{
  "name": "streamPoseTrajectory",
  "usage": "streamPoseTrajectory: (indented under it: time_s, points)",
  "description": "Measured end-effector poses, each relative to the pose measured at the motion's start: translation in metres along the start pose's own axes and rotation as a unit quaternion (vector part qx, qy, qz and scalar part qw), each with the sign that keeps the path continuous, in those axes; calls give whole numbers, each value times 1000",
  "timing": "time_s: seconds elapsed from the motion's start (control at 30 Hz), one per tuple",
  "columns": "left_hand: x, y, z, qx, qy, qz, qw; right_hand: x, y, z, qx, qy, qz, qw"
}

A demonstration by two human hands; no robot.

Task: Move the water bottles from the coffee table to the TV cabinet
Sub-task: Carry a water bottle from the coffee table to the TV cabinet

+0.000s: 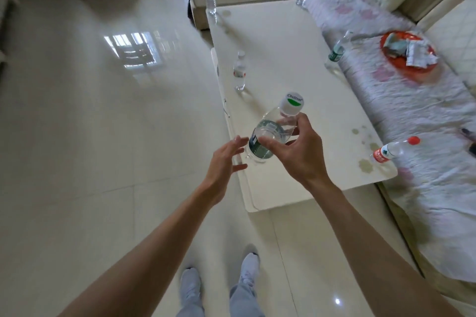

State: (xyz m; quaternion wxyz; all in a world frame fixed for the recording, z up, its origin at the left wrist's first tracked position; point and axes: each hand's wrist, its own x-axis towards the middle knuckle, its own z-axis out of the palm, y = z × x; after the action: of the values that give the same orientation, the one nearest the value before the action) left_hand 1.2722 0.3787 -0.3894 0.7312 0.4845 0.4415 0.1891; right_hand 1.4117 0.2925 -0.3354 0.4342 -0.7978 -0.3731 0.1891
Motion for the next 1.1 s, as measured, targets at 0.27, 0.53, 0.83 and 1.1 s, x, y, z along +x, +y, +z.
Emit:
streamPoseTrajectory:
  time_s: [0.27,0.53,0.83,1.1]
  points:
    - [-60,56,-30,-74,93,38,992,6,-93,3,-43,-73,-119,989]
    - [-117,61,-99,-147,207,68,965,-15,-170,59,-42,-165,-205,964]
    - [-197,47,-220,-194,313,90,925,-81,-255,170,-35,-268,-271,924]
    - [-273,40,-351,-219,375,113,894,-158,-344,278,-31,-324,-312,893]
